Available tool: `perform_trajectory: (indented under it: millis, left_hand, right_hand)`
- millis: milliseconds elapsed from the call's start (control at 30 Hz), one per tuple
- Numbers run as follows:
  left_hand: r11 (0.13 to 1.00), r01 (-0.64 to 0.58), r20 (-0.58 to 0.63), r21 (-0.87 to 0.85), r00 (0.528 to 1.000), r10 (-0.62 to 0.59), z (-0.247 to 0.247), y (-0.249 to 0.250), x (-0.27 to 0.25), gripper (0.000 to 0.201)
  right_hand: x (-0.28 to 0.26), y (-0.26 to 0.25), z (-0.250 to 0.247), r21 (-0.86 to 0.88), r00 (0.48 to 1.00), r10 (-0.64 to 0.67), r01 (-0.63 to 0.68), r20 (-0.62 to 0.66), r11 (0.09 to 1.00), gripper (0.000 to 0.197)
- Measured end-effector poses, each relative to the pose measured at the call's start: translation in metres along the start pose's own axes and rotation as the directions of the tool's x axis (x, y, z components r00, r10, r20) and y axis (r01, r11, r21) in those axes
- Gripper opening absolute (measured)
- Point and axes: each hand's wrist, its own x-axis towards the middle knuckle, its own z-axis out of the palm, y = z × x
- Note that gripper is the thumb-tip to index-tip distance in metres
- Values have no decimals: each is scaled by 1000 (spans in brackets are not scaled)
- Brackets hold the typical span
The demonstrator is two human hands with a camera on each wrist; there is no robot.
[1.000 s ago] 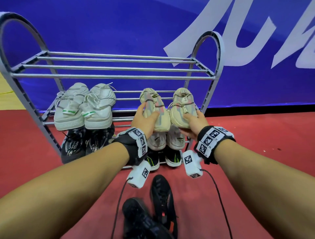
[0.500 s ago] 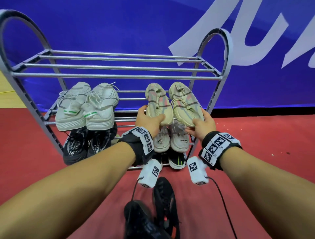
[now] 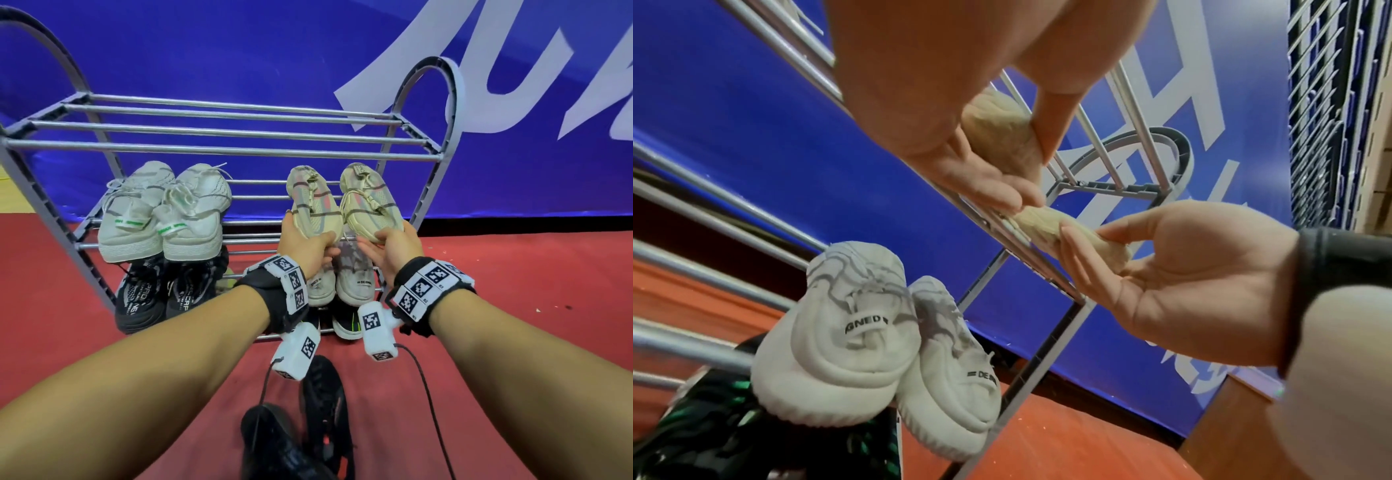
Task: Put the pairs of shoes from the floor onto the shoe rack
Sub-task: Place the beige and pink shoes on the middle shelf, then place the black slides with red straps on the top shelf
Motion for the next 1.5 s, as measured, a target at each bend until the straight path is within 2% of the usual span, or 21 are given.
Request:
perform_trajectory:
  millis: [100, 233, 367, 533, 600, 700, 733, 800, 900, 967, 1000, 1067, 1100, 1200, 1300, 1367, 1500]
  left_hand:
    - [998, 51, 9, 26, 999, -51, -3, -2, 8, 79]
    - [994, 104, 48, 44, 993, -107, -10, -3, 14, 82]
    - [991, 113, 85, 73, 989, -119, -19, 5, 1, 91]
    - [998, 28, 120, 62, 992, -35, -33, 12, -12, 101]
    - [997, -2, 125, 79, 992, -8, -38, 14, -19, 105]
    - [965, -92, 90, 244, 993, 72, -46, 7, -36, 112]
    - [947, -111, 64, 302, 993, 96, -49, 2, -42, 112]
    - [944, -108, 19, 313, 994, 107, -54, -14, -53, 108]
    - [968, -45, -46, 248, 997, 58, -61, -42, -72, 102]
    - [965, 0, -69, 261, 997, 19, -66, -68, -88, 96]
    - [960, 33, -78, 279, 997, -12, -70, -83, -96, 93]
    - [943, 122, -95, 311, 991, -97, -78, -113, -111, 86]
    - [934, 182, -115, 307, 981, -153, -82, -128, -116, 81]
    - [907, 359, -179, 220, 929, -324, -95, -160, -126, 69]
    - [860, 429, -229, 278, 899, -374, -107, -176, -129, 66]
    - [825, 443, -246, 351, 894, -375, -115, -185, -134, 61]
    - [745, 511, -317, 428, 857, -405, -128, -210, -146, 55]
  right_hand:
    - [2, 0, -1, -7, 998, 65, -65, 13, 998, 69]
    - [-3, -2, -1, -103, 993, 111, -114, -33, 988, 65]
    - [-12, -5, 2, -226, 993, 91, -105, -74, 968, 57]
    - [-23, -4, 3, -270, 988, 15, -58, -157, 961, 83]
    - [-31, 4, 2, -294, 987, -7, -40, -160, 955, 83]
    - [-48, 18, 5, -284, 990, -1, -38, -138, 958, 76]
    - [-51, 22, 6, -261, 988, 0, -40, -154, 964, 79]
    - [-60, 31, 5, -170, 972, 25, -66, -233, 983, 87]
    - [-76, 62, 0, -70, 948, 131, -158, -290, 985, 89]
    - [-84, 98, -8, -104, 934, 212, -250, -286, 963, 90]
    - [-91, 114, -12, -136, 926, 244, -292, -289, 947, 83]
    - [-106, 143, -18, -219, 917, 290, -353, -276, 910, 57]
    - [-112, 156, -22, -253, 913, 321, -383, -252, 889, 51]
    - [-126, 188, -34, -326, 885, 410, -463, -220, 825, 62]
    - [-133, 206, -43, -343, 861, 467, -508, -200, 790, 52]
    - [-136, 211, -46, -390, 874, 442, -485, -200, 783, 42]
    - [-127, 232, -69, -547, 952, 246, -307, -184, 779, 19]
